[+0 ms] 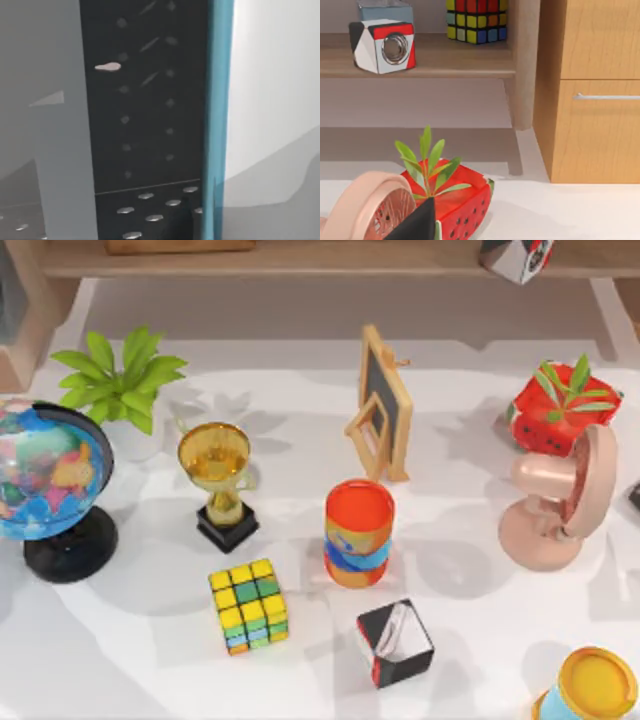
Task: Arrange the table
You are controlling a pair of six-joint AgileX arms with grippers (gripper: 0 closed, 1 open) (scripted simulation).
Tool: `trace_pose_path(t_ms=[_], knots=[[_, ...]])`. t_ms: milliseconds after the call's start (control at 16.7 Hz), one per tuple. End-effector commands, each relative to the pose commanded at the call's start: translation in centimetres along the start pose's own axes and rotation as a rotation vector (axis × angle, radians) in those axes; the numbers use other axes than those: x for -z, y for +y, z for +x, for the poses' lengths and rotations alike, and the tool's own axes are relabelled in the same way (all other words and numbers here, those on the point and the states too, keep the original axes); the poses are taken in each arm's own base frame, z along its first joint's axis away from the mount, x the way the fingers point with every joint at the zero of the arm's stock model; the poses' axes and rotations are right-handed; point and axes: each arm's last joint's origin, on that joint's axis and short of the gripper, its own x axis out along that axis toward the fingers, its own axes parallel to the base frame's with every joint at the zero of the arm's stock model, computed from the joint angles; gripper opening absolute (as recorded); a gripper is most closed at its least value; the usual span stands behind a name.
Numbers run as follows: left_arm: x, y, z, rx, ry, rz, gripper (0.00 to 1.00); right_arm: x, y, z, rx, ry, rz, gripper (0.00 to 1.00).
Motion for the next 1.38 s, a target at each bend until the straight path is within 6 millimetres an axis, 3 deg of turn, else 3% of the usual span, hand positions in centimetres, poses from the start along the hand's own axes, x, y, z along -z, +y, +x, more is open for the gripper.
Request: trace_pose_path(t_ms=[180, 240, 780, 1080, 1380], knots=[[0.0, 0.0, 0.0, 0.000, 0.000, 0.000, 0.98, 0.0, 0.0, 0.0, 0.000, 0.000, 0.000, 1.00], [0.0, 0.0, 0.0, 0.000, 0.000, 0.000, 1.00, 0.0, 0.0, 0.0, 0.000, 0.000, 0.000, 1.00], [0.1, 0.1, -0.1, -0.003, 0.003, 0.002, 1.00, 0.0, 0.0, 0.0, 0.000, 0.000, 0.000, 1.00], [0.2, 0.2, -2.6, -0.026, 0.007, 0.018, 1.00, 0.0, 0.0, 0.0, 0.000, 0.000, 0.000, 1.00], [0.0, -1.3, -4.9, 0.000, 0.002, -0.001, 1.00, 0.0, 0.0, 0.0, 0.000, 0.000, 0.000, 1.00]])
